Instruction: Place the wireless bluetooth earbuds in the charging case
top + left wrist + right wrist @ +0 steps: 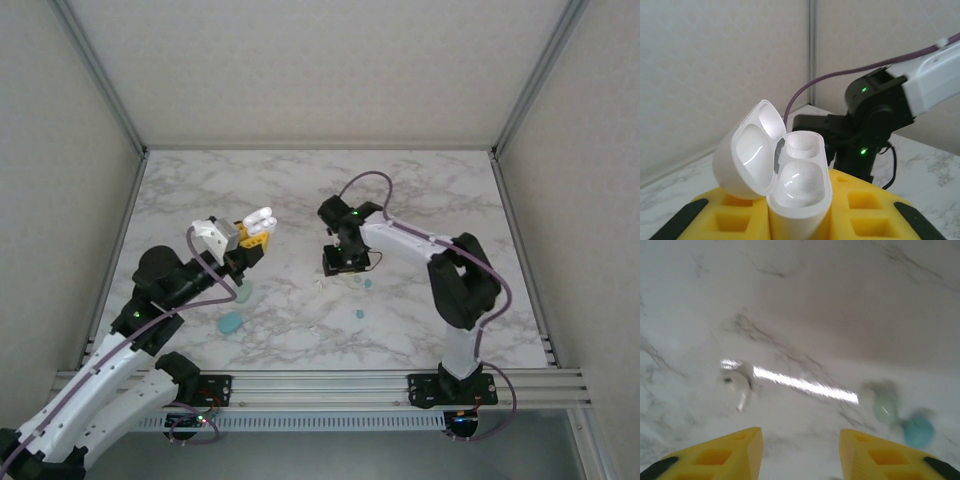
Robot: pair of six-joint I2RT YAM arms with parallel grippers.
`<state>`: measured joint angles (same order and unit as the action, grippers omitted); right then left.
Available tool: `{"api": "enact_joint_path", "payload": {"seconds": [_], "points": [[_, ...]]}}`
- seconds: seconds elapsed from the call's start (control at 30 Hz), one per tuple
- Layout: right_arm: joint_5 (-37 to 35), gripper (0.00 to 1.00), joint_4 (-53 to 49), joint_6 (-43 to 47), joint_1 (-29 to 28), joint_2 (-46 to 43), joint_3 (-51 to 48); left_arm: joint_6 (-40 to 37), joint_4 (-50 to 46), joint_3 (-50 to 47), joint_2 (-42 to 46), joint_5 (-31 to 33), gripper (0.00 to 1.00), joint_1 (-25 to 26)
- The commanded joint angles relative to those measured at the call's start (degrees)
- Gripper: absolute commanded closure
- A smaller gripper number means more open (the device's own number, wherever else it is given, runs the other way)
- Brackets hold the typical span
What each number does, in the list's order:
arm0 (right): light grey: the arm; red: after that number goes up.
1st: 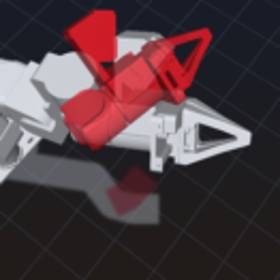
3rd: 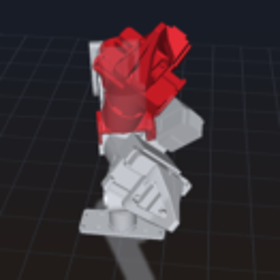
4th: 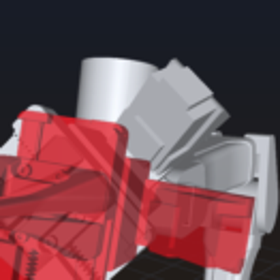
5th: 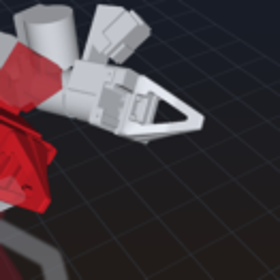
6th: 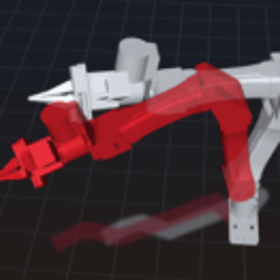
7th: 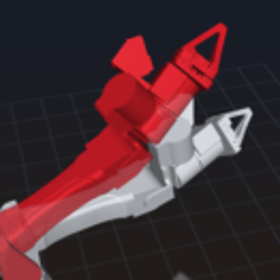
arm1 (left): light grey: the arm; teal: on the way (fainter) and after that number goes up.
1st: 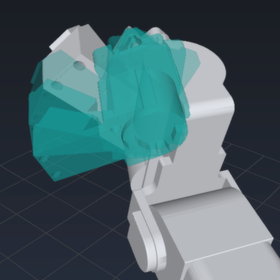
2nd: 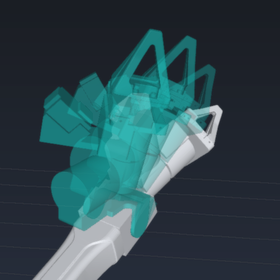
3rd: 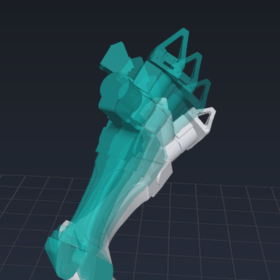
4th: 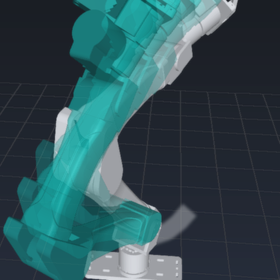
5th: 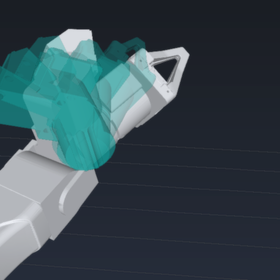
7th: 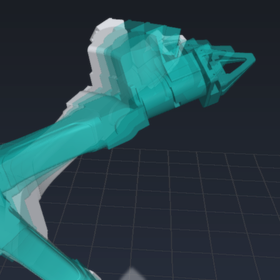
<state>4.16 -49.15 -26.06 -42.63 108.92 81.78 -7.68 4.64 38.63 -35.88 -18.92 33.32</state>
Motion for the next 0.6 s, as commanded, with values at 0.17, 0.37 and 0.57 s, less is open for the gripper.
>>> {"api": "enact_joint_path", "payload": {"seconds": [0.17,0.37,0.57], "points": [[-2.14,0.54,-6.64,1.69,-4.99,11.33,13.78,-3.83,-6.9,5.16,2.93,1.16,0.92,0.16],[-7.85,0.53,-10.62,2.31,-6.74,15.47,17.23,-4.2,-7.3,5.93,2.48,0.55,0.92,0.12],[-5.66,0.53,-10.31,3.61,-7.43,17.01,17.43,-4.1,-6.67,5.92,1.18,-0.04,0.92,0.17]]}}
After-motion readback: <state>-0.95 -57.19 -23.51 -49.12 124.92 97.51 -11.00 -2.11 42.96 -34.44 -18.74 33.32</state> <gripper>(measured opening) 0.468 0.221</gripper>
